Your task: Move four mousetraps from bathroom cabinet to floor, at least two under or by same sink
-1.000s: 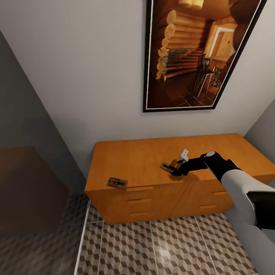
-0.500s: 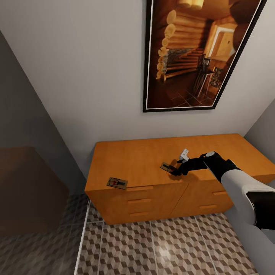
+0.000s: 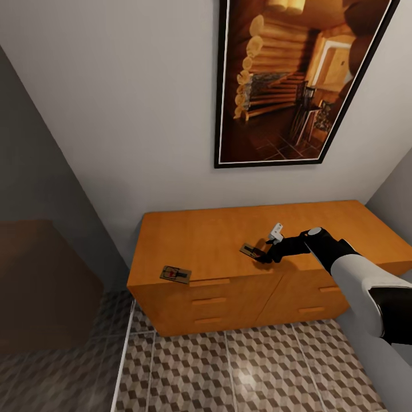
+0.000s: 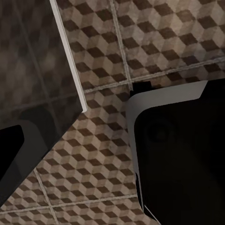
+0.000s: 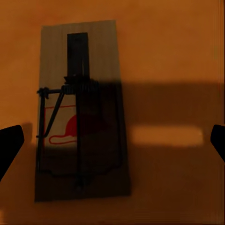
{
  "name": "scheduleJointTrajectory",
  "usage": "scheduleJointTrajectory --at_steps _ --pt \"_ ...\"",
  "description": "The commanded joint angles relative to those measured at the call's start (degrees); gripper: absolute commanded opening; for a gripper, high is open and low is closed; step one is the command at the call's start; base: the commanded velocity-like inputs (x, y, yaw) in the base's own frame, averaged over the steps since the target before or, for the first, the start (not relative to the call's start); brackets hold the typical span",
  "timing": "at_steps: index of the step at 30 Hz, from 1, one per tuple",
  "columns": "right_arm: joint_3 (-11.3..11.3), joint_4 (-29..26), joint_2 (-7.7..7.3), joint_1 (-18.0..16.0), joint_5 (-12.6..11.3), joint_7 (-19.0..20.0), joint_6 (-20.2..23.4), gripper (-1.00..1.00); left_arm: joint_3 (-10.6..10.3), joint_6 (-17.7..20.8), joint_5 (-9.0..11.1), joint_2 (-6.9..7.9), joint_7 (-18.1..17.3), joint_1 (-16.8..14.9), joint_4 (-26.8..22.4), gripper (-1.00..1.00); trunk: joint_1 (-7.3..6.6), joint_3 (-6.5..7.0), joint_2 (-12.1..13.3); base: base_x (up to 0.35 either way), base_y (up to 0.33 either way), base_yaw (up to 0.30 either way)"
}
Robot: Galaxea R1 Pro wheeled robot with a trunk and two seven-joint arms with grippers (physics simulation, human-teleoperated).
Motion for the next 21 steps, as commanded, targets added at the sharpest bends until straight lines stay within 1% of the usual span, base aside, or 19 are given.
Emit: scheduleJointTrajectory --at_steps 1,10,21 --pt "0.5 -0.1 -0.04 0.0 -0.1 -0.1 0.4 1.0 -0.5 -0.3 0.4 -0.04 0.0 -0.1 0.2 1.0 0.03 -0.1 -0.1 0.0 0.0 0.0" --pt "0.4 -0.1 0.64 0.1 1.6 -1.1 0.4 1.0 -0.5 -0.3 0.4 -0.04 0.0 -0.1 0.2 1.0 0.03 -0.1 -0.1 0.0 0.0 0.0" --pt "0.5 -0.1 1.15 0.1 2.0 -1.4 0.4 1.0 -0.5 -0.3 0.4 -0.04 0.0 -0.1 0.2 1.0 0.03 -0.1 -0.1 0.0 0.0 0.0"
